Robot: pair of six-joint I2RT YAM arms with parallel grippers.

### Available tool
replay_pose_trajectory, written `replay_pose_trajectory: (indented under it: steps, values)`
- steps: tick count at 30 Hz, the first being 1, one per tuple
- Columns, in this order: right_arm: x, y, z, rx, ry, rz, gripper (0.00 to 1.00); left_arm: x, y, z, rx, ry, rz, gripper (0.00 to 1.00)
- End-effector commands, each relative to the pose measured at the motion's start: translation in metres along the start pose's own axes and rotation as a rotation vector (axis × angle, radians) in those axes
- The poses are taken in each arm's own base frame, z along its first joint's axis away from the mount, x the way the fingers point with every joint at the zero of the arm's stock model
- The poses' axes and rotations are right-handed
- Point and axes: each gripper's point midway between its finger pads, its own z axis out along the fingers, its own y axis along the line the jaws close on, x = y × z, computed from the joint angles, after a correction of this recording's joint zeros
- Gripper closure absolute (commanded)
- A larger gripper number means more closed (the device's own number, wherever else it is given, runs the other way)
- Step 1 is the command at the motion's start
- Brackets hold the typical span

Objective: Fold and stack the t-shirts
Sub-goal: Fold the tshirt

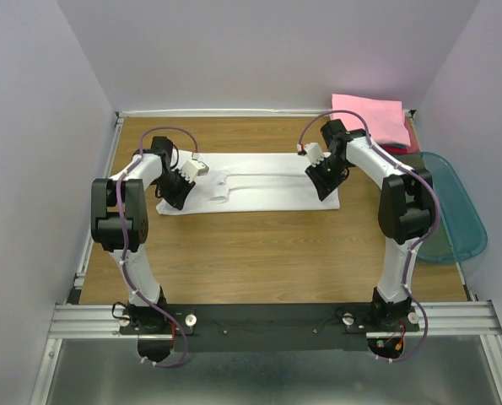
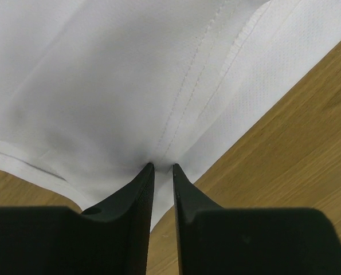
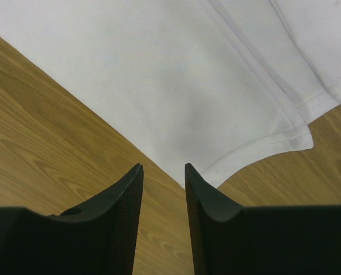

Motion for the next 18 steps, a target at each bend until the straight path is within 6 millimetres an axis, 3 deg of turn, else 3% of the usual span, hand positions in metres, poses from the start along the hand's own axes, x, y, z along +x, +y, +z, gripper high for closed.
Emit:
replay_pose_trajectory:
  steps: [1, 6, 9, 18]
  values:
    - [0.001, -0.003, -0.005, 0.015, 0.001, -0.010, 0.58, 0.007, 0.006, 0.003, -0.032, 0.025, -0.004, 0.73]
    - [0.002, -0.003, -0.005, 0.016, 0.006, -0.011, 0.58, 0.008, 0.010, 0.009, -0.046, 0.035, -0.013, 0.75]
    - [0.003, -0.002, -0.006, 0.018, 0.005, -0.011, 0.58, 0.008, 0.010, 0.011, -0.044, 0.040, -0.013, 0.82]
    - [0.003, -0.002, -0.005, 0.015, 0.007, -0.010, 0.58, -0.005, 0.011, -0.007, -0.051, 0.013, 0.010, 1.00]
